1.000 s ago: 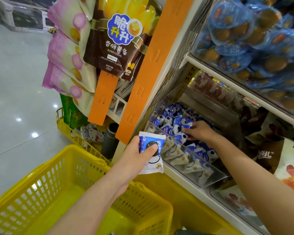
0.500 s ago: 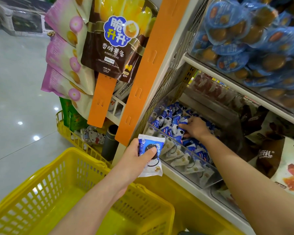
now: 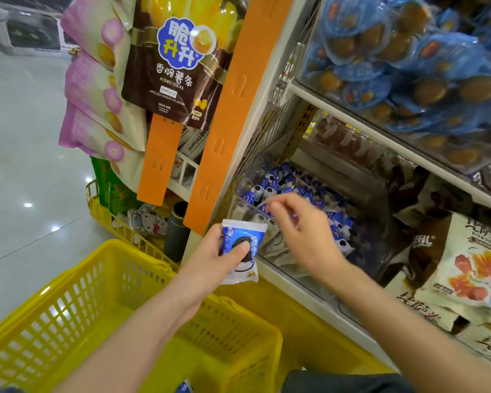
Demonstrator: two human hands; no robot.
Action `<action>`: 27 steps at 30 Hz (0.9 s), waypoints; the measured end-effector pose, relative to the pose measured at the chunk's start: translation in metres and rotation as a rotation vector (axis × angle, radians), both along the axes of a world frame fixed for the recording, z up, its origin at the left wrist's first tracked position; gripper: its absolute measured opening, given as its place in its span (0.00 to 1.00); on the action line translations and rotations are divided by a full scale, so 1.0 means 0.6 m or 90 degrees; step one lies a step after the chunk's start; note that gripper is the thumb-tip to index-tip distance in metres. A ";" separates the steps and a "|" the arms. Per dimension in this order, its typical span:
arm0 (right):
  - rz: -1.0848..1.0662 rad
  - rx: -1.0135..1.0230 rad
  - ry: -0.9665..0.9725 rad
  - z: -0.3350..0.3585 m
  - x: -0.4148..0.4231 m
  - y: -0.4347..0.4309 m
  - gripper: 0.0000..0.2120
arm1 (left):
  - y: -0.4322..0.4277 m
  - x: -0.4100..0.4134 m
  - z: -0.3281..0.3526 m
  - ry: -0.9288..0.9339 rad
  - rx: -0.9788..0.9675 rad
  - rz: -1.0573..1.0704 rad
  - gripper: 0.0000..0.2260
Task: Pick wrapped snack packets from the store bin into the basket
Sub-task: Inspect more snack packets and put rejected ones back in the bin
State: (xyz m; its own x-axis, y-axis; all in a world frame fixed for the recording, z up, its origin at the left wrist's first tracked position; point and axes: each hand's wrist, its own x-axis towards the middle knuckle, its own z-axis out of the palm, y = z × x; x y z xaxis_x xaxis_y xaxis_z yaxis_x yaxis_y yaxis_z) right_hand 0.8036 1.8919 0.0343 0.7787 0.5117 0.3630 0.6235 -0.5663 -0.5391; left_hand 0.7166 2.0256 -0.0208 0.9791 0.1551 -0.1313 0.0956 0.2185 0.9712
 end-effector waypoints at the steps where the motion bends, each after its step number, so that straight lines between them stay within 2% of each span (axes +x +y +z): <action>1: 0.025 -0.005 0.028 -0.010 -0.023 0.002 0.07 | 0.000 -0.001 -0.001 -0.008 0.005 -0.009 0.12; 3: 0.029 0.023 0.101 -0.032 -0.052 0.001 0.07 | 0.001 -0.005 -0.004 -0.020 0.012 -0.034 0.13; 8: -0.010 0.196 0.343 -0.059 -0.061 -0.001 0.03 | -0.006 -0.015 -0.016 -0.025 0.067 -0.037 0.10; 11: 0.002 0.189 0.405 -0.071 -0.062 0.000 0.05 | -0.011 -0.019 -0.020 -0.024 0.083 0.008 0.05; 13: 0.008 0.139 0.347 -0.076 -0.065 0.001 0.03 | -0.012 -0.021 -0.024 -0.024 0.124 0.046 0.07; 18: 0.082 -0.089 -0.119 -0.082 -0.073 -0.001 0.04 | -0.007 -0.021 -0.033 0.019 0.102 0.071 0.11; 21: 0.120 -0.122 -0.262 -0.082 -0.068 -0.008 0.05 | -0.005 -0.022 -0.032 0.052 0.057 0.053 0.12; 23: 0.117 -0.104 -0.229 -0.083 -0.068 -0.009 0.04 | -0.005 -0.023 -0.028 0.064 0.026 0.036 0.10; 27: 0.007 0.043 0.044 -0.084 -0.064 -0.009 0.03 | -0.005 -0.025 -0.023 0.099 0.027 0.025 0.08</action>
State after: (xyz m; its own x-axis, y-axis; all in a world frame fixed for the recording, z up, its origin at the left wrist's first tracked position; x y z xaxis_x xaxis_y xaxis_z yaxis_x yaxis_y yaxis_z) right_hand 0.7650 1.8863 -0.0163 0.7971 0.4967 0.3433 0.5900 -0.5201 -0.6175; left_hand 0.7018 2.0227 -0.0347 0.9406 0.2015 -0.2734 0.2377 0.1843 0.9537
